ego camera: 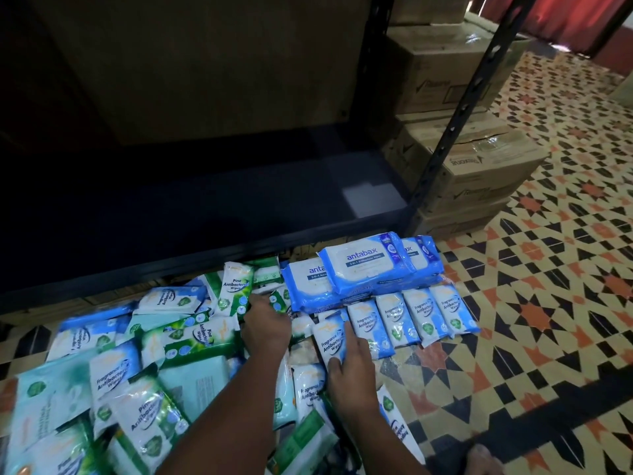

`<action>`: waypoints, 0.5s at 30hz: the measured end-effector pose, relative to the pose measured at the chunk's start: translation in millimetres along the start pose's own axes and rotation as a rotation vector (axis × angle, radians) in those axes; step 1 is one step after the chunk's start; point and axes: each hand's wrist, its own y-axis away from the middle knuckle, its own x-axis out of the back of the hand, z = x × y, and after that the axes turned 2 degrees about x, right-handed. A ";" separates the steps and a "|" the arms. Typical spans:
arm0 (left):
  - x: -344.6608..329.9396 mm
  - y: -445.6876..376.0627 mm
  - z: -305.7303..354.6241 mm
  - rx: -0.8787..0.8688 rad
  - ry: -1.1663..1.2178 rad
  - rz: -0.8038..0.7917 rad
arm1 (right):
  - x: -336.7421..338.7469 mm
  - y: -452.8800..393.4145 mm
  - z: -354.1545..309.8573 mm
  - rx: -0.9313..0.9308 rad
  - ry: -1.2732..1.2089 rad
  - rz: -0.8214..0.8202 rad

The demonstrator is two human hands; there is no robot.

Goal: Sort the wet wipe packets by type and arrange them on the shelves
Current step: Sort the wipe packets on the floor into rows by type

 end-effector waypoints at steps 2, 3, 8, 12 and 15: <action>4.8 -1.0 3.7 0.050 0.066 0.008 | 1.3 0.2 0.9 -0.004 -0.011 -0.001; 6.2 -1.3 5.7 0.062 0.096 0.018 | 2.0 0.4 0.7 -0.011 -0.014 -0.006; 18.3 8.0 17.4 0.014 0.179 0.048 | 3.8 4.0 -4.8 -0.016 -0.029 -0.006; 40.7 17.2 21.3 -0.024 0.217 0.051 | 3.6 6.0 -12.6 -0.015 -0.054 -0.015; 71.3 14.6 26.6 -0.094 0.233 0.060 | 2.2 3.7 -19.8 -0.037 -0.020 -0.080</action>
